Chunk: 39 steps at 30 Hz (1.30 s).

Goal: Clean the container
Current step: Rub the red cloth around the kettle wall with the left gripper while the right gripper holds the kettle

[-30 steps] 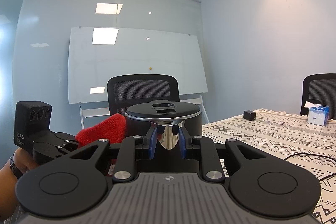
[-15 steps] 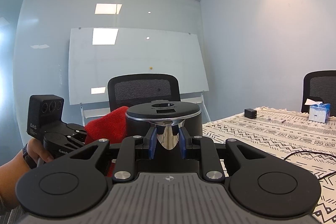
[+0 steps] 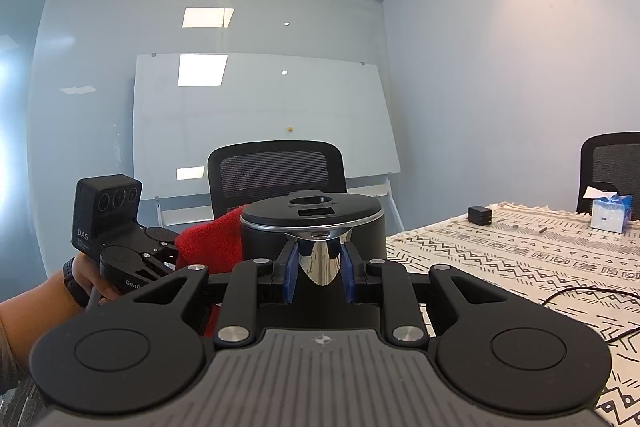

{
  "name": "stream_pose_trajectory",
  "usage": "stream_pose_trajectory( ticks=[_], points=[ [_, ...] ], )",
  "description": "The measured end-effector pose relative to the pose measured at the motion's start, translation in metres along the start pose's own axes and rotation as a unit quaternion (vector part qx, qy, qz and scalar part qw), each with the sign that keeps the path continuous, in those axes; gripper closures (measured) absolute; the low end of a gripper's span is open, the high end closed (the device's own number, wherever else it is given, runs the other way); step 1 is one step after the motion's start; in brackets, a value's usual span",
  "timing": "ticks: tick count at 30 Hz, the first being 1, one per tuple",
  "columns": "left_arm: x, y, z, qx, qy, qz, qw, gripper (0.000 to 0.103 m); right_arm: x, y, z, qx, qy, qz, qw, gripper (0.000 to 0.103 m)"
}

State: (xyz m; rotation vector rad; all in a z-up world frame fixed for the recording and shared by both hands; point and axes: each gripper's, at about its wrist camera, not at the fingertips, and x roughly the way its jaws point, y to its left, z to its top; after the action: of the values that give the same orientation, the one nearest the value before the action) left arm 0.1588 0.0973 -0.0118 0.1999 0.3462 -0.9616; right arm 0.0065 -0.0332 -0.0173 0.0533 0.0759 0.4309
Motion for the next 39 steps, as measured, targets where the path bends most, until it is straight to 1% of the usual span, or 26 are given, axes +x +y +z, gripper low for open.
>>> stream_pose_trajectory(
  ticks=[4,8,10,16,21,24,27,30,36,39],
  points=[
    [-0.002,-0.001,-0.001,0.006,-0.004,-0.009,0.9999,0.067,-0.002,-0.001,0.0,-0.001,0.0,-0.001,1.0,0.081],
    [0.007,-0.001,-0.01,0.009,0.013,-0.016,0.9997,0.067,-0.002,-0.001,0.0,0.0,0.0,0.0,1.0,0.081],
    [0.008,0.0,-0.009,0.012,0.016,-0.015,0.9997,0.067,-0.002,-0.001,0.001,0.001,0.0,0.0,1.0,0.081],
    [0.004,-0.003,0.001,0.026,0.006,-0.016,0.9995,0.067,-0.003,-0.001,0.0,0.001,0.0,0.0,1.0,0.081],
    [0.011,-0.001,-0.014,0.019,0.017,-0.018,0.9995,0.067,-0.002,-0.002,0.0,0.002,0.0,0.001,1.0,0.081],
    [0.009,-0.004,-0.015,0.022,0.016,-0.017,0.9995,0.069,-0.001,-0.002,0.0,0.002,0.0,0.001,1.0,0.081],
    [0.001,-0.004,-0.008,0.034,0.003,-0.029,0.999,0.069,0.0,-0.002,0.0,0.002,0.0,0.0,1.0,0.081],
    [0.0,0.0,-0.006,0.03,-0.001,-0.043,0.9986,0.069,0.001,-0.002,0.0,0.002,0.0,0.0,1.0,0.081],
    [0.005,-0.002,-0.024,0.027,0.018,-0.05,0.9982,0.069,0.001,-0.002,0.001,0.001,0.003,0.002,1.0,0.081],
    [-0.004,0.0,-0.018,0.028,0.001,-0.057,0.998,0.069,0.002,-0.003,0.002,0.002,0.006,0.004,1.0,0.08]
  ],
)
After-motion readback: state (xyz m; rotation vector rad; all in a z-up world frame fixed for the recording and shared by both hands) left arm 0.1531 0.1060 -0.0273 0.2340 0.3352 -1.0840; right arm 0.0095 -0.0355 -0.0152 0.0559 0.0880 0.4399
